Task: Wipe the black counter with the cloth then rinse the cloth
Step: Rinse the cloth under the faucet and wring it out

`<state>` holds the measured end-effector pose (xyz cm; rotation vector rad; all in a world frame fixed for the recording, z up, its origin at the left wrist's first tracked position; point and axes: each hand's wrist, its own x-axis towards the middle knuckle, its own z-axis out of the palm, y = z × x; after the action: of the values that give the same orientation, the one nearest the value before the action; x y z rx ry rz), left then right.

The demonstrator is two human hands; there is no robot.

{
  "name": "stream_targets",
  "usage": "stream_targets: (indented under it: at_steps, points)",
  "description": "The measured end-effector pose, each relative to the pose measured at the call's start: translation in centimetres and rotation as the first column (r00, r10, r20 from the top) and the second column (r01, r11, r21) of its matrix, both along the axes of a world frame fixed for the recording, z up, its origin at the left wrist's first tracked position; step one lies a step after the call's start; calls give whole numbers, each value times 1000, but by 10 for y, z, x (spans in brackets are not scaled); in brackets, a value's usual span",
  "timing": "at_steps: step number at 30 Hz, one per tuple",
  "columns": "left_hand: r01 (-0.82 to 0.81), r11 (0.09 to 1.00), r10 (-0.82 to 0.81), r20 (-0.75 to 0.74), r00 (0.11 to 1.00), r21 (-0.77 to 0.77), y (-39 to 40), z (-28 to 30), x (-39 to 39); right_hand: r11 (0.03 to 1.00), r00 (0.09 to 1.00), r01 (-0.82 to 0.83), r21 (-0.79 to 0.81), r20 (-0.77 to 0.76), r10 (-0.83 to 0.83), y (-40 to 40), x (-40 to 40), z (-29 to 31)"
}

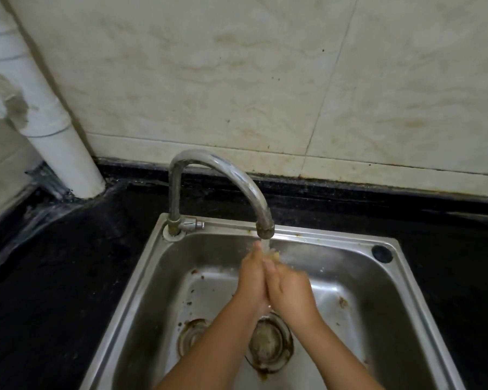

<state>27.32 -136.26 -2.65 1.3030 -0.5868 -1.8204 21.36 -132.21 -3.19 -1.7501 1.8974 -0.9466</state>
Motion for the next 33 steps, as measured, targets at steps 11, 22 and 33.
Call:
stream_targets:
  at_steps: [11, 22, 33]
  points:
    - [-145, 989, 147, 89, 985, -30, 5, -11, 12, 984, 884, 166, 71, 431, -180, -8, -12, -6]
    - [80, 984, -47, 201, 979, -160, 9, -15, 10, 942, 973, 230, 244, -36, -228, -20, -4, -10]
    - [339, 937, -291, 355, 888, -79, -4, 4, 27, 970, 793, 154, 190, 561, -236, -18, -17, 12]
